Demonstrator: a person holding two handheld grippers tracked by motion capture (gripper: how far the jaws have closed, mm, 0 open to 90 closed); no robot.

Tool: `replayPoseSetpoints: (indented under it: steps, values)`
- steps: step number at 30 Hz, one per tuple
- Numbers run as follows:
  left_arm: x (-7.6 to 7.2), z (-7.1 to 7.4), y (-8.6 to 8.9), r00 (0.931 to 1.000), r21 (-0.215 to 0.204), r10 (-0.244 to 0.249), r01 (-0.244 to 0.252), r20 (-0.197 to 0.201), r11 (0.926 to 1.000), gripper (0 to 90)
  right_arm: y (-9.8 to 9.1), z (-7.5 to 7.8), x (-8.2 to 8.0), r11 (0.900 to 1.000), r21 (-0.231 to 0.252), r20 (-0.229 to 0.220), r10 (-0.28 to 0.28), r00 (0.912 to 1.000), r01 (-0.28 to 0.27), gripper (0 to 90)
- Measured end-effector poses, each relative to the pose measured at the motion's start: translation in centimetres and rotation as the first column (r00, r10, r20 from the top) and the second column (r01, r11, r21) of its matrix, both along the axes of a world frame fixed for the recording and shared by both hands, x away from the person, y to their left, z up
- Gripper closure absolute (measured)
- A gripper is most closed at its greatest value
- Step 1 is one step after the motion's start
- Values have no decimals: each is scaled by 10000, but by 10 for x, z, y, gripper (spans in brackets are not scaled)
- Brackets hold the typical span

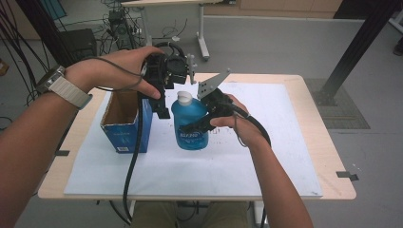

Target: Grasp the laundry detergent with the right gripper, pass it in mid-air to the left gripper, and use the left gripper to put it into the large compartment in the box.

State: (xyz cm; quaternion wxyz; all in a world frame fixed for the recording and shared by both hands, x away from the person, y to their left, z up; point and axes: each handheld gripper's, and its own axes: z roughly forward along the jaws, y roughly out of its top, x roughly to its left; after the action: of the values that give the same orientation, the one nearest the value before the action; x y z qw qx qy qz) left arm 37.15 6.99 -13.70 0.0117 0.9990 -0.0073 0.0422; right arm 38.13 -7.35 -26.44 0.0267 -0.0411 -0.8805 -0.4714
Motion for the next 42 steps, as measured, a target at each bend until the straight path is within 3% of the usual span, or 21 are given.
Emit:
replayPoseSetpoints:
  steps: [18, 42]
  values:
    - [4, 5, -16, 10000, -121, 53, -53, 24, 9999, 65, 4, 1, 3, 10000, -67, -82, 29, 10000, -30, 433]
    - [9, 5, -24, 9999, -91, 101, -101, -2, 9999, 66, 4, 2, 5, 10000, -33, -130, 70, 9999, -71, 434]
